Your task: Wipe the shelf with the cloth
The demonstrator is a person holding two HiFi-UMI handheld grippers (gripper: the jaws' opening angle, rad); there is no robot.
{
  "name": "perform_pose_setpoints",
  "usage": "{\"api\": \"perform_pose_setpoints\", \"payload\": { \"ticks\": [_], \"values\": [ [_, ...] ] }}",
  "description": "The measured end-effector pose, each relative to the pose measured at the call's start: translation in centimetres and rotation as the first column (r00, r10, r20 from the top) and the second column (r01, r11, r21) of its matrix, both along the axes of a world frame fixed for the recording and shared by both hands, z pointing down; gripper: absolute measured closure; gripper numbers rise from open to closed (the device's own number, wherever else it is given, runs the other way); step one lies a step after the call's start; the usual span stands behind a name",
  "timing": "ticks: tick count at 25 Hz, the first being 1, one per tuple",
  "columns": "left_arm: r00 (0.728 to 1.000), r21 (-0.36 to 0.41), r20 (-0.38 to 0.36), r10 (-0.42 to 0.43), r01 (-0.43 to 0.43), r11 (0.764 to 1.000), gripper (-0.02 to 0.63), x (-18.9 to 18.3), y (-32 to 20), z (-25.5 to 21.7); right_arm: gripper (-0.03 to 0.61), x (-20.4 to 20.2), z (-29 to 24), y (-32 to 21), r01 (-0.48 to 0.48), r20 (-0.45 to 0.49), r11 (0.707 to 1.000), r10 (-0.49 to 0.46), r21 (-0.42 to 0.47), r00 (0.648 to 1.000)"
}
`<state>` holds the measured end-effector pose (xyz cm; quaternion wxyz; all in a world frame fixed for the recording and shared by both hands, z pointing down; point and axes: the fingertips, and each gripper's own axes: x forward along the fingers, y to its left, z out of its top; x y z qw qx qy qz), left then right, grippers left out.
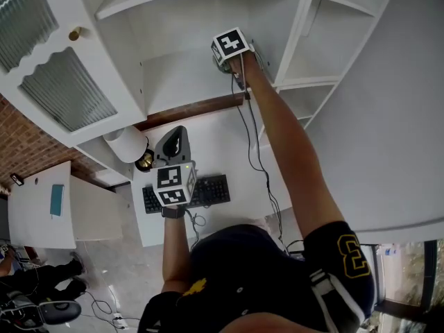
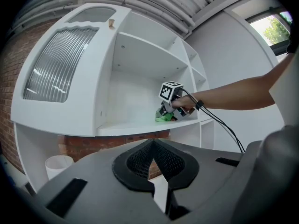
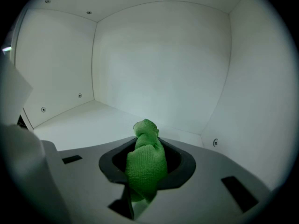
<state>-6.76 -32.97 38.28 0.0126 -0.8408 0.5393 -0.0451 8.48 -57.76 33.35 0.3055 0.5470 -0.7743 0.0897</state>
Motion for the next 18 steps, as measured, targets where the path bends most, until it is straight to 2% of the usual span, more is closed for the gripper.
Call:
{"api": "perform_pose_setpoints", "payload": {
  "ticks": [6,10,14,18],
  "values": [
    [1.0,-0.004,0.018,0.02,-0.02,1.0,0.595,0.4,0.1,0.1,0.5,2.5,0.2,0.0,-0.104,-0.003,0.995,0.104,0.0,0.995],
    [0.999,-0.001,0.02,0.038,-0.038,0.999,0.595,1.4,-0.1,0.0,0.5,2.6,-0.4,-0.4,-0.122,-0.023,0.991,0.123,0.046,0.992],
    [0.998,-0.006,0.029,0.048,-0.048,0.999,0.595,1.7,0.1,0.2,0.5,3.4,-0.2,-0.6,-0.136,0.001,0.99,0.136,0.027,0.991],
    [1.0,-0.014,0.021,0.023,-0.023,1.0,0.595,0.4,0.9,0.5,0.502,4.8,-0.1,-0.5,-0.168,0.022,0.986,0.168,0.007,0.986]
  ]
}}
